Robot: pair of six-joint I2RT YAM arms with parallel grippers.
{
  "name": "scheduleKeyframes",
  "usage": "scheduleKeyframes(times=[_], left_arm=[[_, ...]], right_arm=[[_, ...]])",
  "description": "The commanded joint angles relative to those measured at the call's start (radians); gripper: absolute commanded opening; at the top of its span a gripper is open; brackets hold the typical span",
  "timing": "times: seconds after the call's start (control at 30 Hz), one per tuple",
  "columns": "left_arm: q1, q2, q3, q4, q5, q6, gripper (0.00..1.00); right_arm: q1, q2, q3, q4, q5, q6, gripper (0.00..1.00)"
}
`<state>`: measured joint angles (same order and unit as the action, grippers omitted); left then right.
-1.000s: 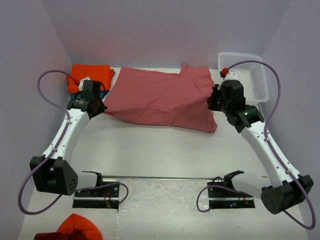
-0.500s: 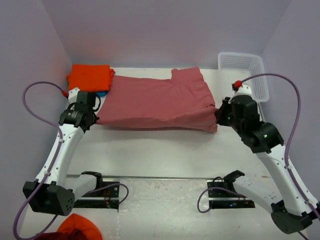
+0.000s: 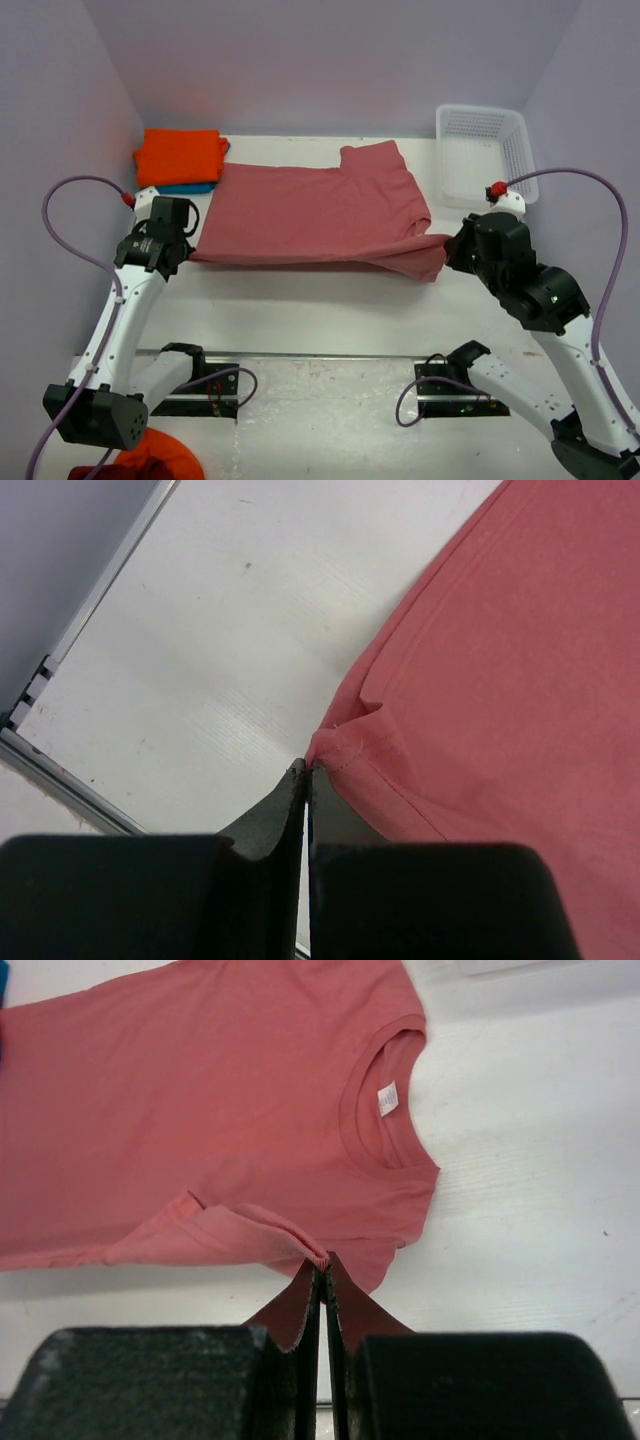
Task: Fold and stack the t-shirts
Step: Fold the flattened tshirt in 1/3 of the way
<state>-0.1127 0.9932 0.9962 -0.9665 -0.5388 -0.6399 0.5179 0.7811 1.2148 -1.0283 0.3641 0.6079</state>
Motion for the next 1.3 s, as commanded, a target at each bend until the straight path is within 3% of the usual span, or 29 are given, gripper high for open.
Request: scheduleKeyframes(times=[0.0,0.33,0.77,1.27], left_arm=[[-0.001,0.03,0.002,0.057,0.014,0.043,0.0],[-0.001,0.211,0.077,0.152,0.048,0.115,0.0],[-0.001,0.419,0.17,0.186,0.036,0.16,0.0],[-0.001,0.604,0.212,0.21,0.036,0.146,0.0]], right_arm=[[0.004,0.052,0.003,-0.003,0.107,0.018,0.0],[-0.03,0.372,0.132,0.105,0.135,-0.069,0.0],[-0.16,0.575,0.218,0.172,0.026,-0.163,0.0],[-0.191,0.84,0.313,0.212,-0.114,-0.252,0.0]])
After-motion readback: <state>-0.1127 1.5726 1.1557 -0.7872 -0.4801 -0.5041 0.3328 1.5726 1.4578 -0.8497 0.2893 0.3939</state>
